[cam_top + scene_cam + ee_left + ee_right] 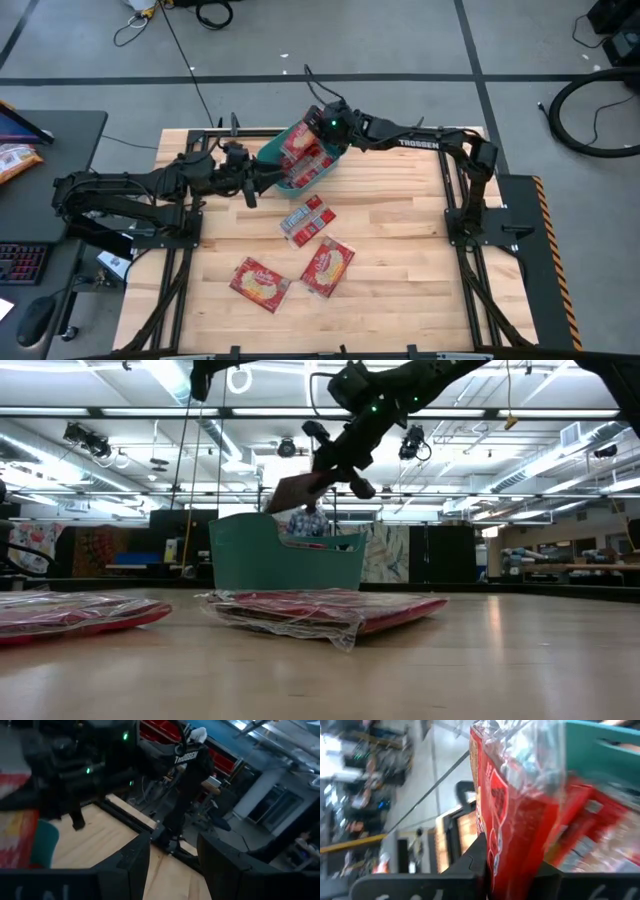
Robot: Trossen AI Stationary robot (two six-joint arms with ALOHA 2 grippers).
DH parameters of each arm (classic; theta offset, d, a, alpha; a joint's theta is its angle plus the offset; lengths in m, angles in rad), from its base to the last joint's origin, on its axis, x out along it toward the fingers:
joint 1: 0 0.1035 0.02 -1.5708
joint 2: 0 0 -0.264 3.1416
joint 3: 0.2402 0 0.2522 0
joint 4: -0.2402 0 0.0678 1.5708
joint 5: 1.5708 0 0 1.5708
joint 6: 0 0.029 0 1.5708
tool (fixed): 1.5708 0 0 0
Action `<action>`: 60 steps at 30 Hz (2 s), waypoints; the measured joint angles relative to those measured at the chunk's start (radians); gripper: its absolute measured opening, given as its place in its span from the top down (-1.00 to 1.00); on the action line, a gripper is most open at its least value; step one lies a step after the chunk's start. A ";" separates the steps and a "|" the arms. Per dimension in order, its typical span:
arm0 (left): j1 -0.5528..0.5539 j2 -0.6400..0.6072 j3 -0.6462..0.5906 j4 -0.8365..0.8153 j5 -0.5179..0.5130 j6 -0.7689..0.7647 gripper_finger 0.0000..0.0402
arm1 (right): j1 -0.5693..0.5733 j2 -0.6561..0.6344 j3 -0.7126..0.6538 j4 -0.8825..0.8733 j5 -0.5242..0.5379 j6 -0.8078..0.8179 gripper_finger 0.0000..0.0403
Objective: Sort popcorn bags into baskets
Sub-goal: Put the red popcorn bag into the blue bin
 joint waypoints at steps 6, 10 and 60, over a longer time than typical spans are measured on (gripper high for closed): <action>0.001 0.000 0.000 0.050 0.011 0.136 0.16 | 0.036 0.019 0.001 -0.015 0.087 0.114 0.82; 0.002 0.000 0.000 0.077 0.011 0.217 0.16 | 0.062 0.068 0.000 -0.024 0.134 0.214 0.82; -0.003 0.000 0.000 0.097 0.014 0.393 0.16 | 0.045 0.109 0.000 0.079 0.122 0.009 0.08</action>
